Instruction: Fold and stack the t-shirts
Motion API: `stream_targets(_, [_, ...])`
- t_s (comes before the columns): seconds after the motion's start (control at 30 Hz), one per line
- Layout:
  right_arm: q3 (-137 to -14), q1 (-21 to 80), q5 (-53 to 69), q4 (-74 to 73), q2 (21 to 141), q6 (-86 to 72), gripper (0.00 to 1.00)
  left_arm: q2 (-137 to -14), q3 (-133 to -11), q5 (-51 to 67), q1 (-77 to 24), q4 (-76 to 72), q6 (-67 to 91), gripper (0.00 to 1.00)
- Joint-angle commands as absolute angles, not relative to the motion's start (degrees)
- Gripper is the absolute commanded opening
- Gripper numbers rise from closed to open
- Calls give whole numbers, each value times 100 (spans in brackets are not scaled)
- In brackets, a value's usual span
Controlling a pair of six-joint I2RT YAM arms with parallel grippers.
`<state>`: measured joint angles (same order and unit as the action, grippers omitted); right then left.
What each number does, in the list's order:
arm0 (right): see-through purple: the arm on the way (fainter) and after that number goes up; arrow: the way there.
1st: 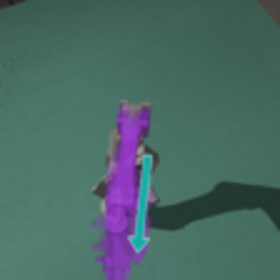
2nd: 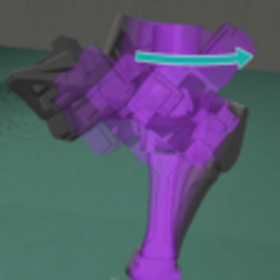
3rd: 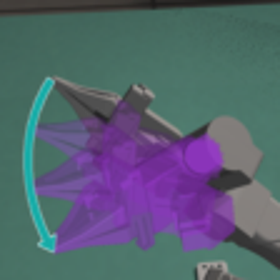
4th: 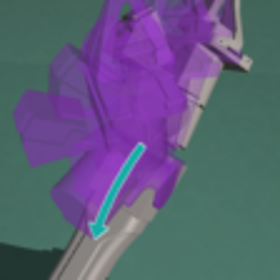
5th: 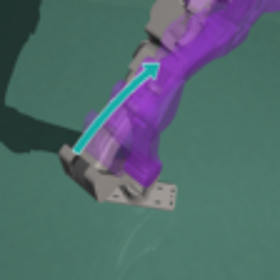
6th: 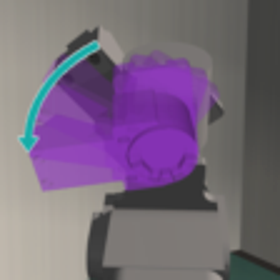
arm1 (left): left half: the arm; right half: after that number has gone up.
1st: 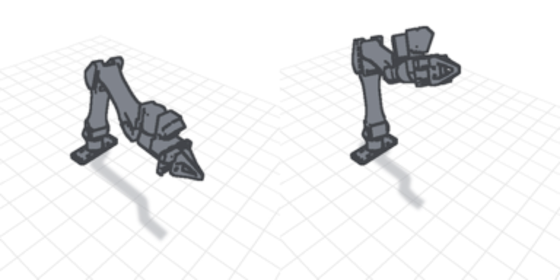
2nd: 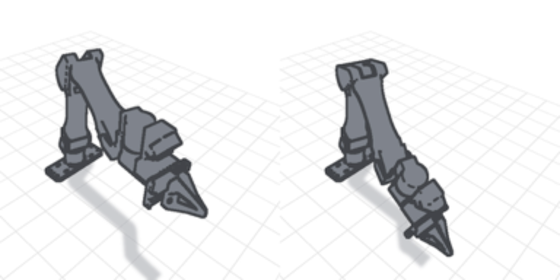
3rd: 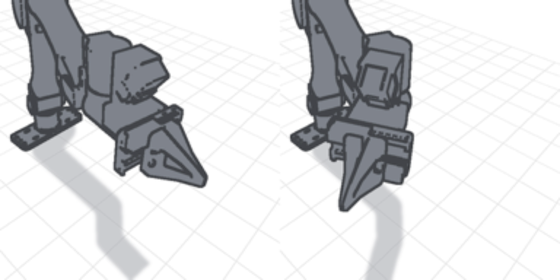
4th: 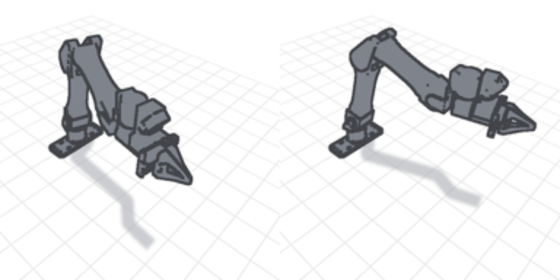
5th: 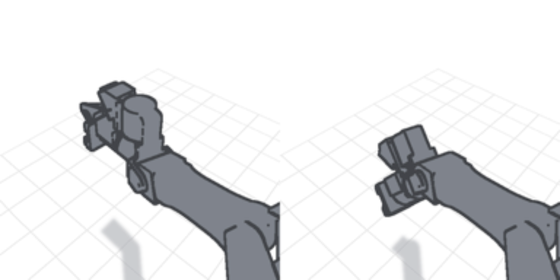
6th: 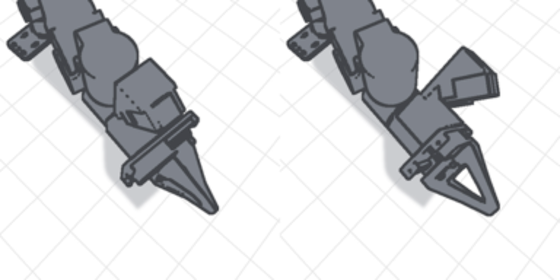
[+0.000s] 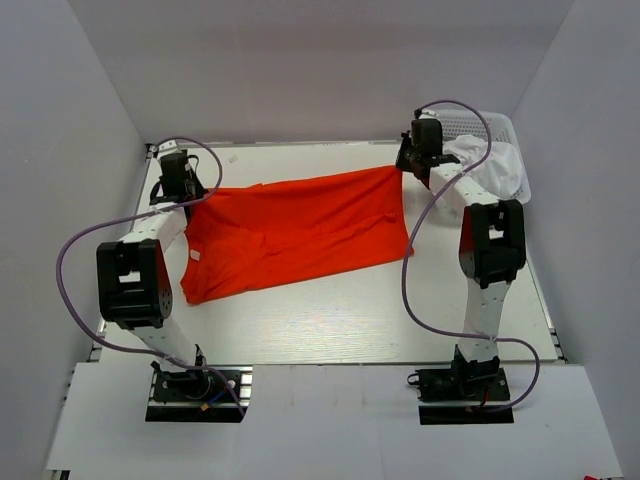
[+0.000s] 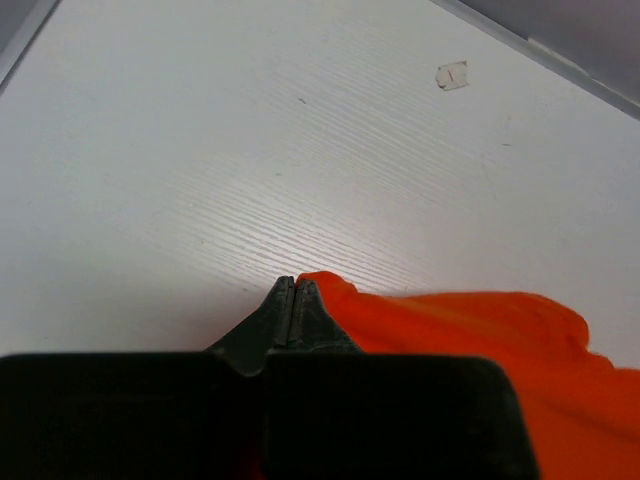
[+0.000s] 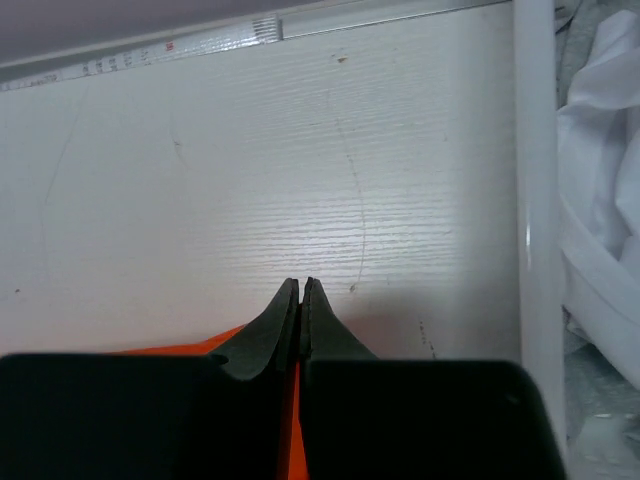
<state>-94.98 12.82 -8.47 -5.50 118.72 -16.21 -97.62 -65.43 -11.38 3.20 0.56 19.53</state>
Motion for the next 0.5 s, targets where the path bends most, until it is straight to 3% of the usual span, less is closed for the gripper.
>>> stream_targets(0.0, [-9404, 1116, -1046, -299, 11663, -1556, 0, -9326, -6451, -1661, 343, -202, 2013, 0])
stream_targets(0.27, [-8870, 1072, -185, 140, 11400, -1371, 0, -9149, -6057, -1160, 343, -466, 1898, 0])
stream_targets(0.47, [-8218, 1072, -220, 316, 11031, -1318, 0, -8623, -5196, -1283, 281, -703, 1959, 0])
